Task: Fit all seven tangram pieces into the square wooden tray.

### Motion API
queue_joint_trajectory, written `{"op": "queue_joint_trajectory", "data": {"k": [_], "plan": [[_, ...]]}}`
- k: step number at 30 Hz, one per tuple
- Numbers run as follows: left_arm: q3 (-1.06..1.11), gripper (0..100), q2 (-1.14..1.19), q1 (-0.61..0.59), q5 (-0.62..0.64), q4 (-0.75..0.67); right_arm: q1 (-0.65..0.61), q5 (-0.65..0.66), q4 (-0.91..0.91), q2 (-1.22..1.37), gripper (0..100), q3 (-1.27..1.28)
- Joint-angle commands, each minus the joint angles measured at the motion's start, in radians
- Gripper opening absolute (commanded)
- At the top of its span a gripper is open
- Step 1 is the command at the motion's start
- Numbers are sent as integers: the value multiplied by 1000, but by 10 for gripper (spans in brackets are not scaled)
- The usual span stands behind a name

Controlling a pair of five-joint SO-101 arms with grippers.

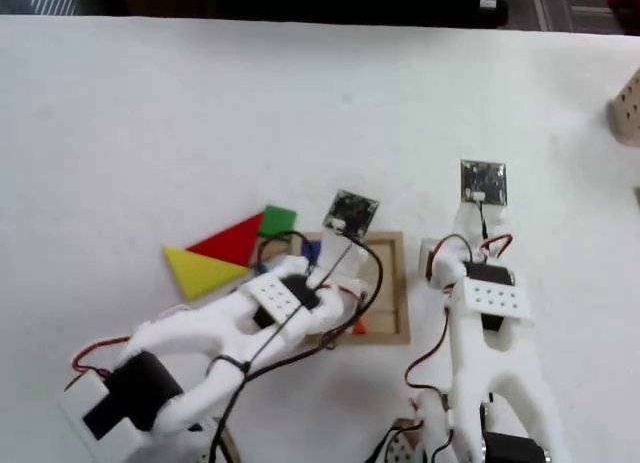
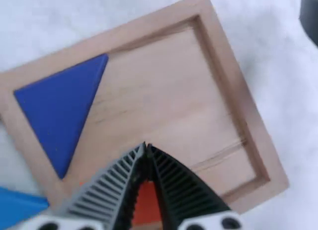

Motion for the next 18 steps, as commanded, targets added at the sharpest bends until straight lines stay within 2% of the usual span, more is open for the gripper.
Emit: {"op": "queue_joint_trajectory", "data": {"k": [1,6,14,18], "plan": [[-18,23,-67,-36,3,118,-8,2,-24,-4,119,-51],[23,22,-168,-84,-86,129,-8,2,-24,-4,119,-51],[117,22,-395,-76,-95,132,-8,2,-22,-4,119,-51],[215,22,-501,-8,-95,144,-8,2,-24,-4,119,-51]]}}
